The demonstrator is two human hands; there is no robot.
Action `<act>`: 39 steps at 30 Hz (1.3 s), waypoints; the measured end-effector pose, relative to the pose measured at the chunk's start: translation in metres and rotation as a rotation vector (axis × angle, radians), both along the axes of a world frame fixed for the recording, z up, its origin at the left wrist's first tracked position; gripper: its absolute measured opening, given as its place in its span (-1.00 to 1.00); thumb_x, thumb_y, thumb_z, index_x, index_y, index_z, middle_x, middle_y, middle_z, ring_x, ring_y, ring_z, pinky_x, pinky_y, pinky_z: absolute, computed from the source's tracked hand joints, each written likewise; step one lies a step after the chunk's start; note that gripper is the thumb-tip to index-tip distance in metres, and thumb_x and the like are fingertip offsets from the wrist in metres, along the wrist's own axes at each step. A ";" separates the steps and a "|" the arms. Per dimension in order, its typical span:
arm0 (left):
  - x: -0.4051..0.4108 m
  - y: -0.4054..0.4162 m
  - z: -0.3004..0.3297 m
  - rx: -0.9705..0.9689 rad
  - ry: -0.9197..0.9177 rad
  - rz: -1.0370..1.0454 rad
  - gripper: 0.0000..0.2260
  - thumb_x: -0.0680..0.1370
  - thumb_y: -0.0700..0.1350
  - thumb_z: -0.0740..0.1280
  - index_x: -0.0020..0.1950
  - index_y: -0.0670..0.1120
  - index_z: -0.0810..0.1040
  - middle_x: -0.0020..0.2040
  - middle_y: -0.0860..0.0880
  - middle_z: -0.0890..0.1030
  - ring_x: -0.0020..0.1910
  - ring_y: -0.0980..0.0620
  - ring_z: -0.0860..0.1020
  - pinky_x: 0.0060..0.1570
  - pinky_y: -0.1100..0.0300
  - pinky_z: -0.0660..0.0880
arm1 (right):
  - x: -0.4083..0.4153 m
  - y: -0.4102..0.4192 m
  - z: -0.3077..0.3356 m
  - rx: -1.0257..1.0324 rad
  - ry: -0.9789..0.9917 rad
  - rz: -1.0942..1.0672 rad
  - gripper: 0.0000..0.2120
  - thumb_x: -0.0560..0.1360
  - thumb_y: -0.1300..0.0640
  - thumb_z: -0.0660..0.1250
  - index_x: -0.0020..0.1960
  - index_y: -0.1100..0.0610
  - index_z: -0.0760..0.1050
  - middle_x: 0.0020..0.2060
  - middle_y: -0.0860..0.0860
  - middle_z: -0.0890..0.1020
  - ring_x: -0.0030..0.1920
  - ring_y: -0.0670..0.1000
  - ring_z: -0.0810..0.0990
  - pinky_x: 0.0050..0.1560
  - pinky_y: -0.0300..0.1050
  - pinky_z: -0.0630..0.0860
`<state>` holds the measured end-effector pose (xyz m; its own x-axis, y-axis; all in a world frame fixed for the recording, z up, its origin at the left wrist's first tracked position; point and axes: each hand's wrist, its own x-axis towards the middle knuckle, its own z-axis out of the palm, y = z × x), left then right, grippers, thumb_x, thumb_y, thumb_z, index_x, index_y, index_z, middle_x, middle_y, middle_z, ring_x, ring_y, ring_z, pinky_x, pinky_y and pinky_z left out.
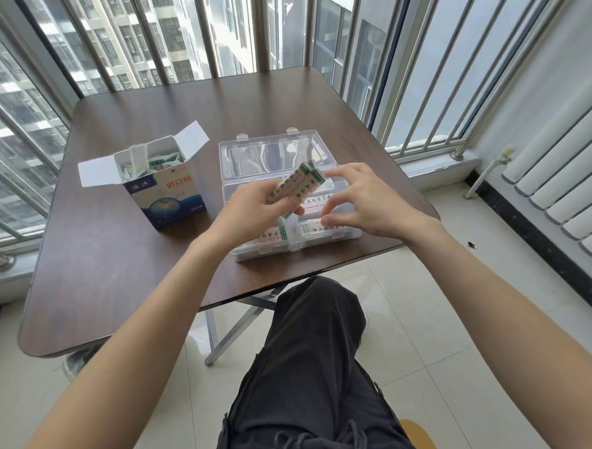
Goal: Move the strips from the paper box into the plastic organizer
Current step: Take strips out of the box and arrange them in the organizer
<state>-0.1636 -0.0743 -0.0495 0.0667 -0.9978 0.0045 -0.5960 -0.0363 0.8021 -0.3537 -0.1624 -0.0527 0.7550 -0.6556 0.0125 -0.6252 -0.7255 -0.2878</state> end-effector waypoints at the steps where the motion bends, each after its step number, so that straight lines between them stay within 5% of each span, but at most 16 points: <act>1: 0.001 0.000 0.000 0.004 0.042 0.001 -0.76 0.59 -0.05 0.26 0.24 0.03 0.53 -0.10 0.15 0.67 -0.07 0.23 0.57 -0.10 0.30 0.45 | 0.002 0.000 -0.002 -0.007 0.013 0.020 -0.82 0.43 -0.12 0.40 -0.07 -0.06 0.66 0.43 -0.02 0.31 0.44 0.04 0.12 0.41 0.10 0.18; 6: 0.008 0.003 0.003 0.063 0.322 0.035 -0.77 0.57 -0.04 0.29 0.20 -0.03 0.54 -0.08 0.09 0.69 -0.17 0.24 0.56 -0.32 0.37 0.42 | 0.003 -0.001 0.001 0.052 -0.060 -0.012 -0.85 0.45 -0.06 0.40 -0.11 0.00 0.65 0.36 -0.01 0.41 0.39 0.02 0.23 0.38 -0.02 0.20; 9: 0.014 0.004 0.004 0.086 0.368 0.007 -0.74 0.56 -0.07 0.30 0.24 -0.08 0.51 -0.01 0.02 0.68 -0.13 0.17 0.55 -0.32 0.36 0.41 | 0.008 0.002 0.019 0.141 -0.393 -0.173 -0.82 0.48 0.00 0.38 -0.06 0.10 0.59 0.03 -0.02 0.62 -0.01 -0.09 0.55 0.01 -0.22 0.48; 12: 0.019 0.006 0.007 0.096 0.345 -0.030 -0.74 0.56 -0.07 0.30 0.25 -0.07 0.51 -0.02 0.01 0.69 -0.18 0.21 0.56 -0.32 0.35 0.40 | 0.027 0.009 0.032 0.443 -0.623 -0.186 -0.77 0.46 0.11 0.42 0.07 0.12 0.49 -0.13 0.03 0.62 -0.32 -0.06 0.62 -0.38 -0.26 0.53; 19: 0.028 0.013 0.009 0.018 0.409 0.046 -0.69 0.66 0.02 0.02 0.11 0.01 0.55 -0.11 -0.02 0.69 -0.21 0.12 0.55 -0.34 0.29 0.40 | 0.064 0.010 0.024 0.595 -0.750 -0.144 -0.67 0.43 0.30 0.44 0.16 0.20 0.46 -0.07 0.24 0.57 -0.29 0.08 0.64 -0.20 -0.03 0.65; 24: 0.041 0.012 0.006 -0.089 0.283 0.169 -0.80 0.61 -0.06 0.22 -0.11 -0.05 0.59 -0.34 0.05 0.57 -0.43 0.21 0.47 -0.45 0.29 0.38 | 0.083 0.012 0.024 0.637 -0.779 -0.062 -0.63 0.44 0.32 0.42 0.20 0.14 0.44 -0.13 0.14 0.54 -0.32 0.03 0.62 -0.27 -0.15 0.60; 28: 0.052 0.007 0.006 -0.135 0.280 0.238 -0.88 0.52 -0.07 0.37 0.03 -0.04 0.62 -0.24 -0.03 0.64 -0.38 0.17 0.52 -0.48 0.32 0.39 | 0.083 0.008 0.024 0.624 -0.733 -0.007 -0.57 0.45 0.30 0.41 0.25 0.05 0.42 -0.22 0.08 0.55 -0.30 0.03 0.62 -0.25 -0.16 0.58; 39: 0.054 -0.012 0.001 -0.097 0.302 0.149 -0.85 0.61 -0.14 0.22 -0.01 -0.14 0.57 -0.21 -0.02 0.58 -0.33 0.21 0.56 -0.37 0.30 0.54 | 0.077 -0.012 0.026 0.583 -0.667 -0.100 -0.89 0.49 0.32 0.35 -0.04 0.23 0.42 -0.16 0.11 0.57 -0.31 0.01 0.61 -0.32 -0.18 0.58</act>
<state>-0.1098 -0.0864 -0.0489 0.2246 -0.9728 0.0566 -0.3254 -0.0202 0.9453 -0.2767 -0.1748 -0.0270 0.6485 -0.7577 0.0726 -0.2485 -0.3009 -0.9207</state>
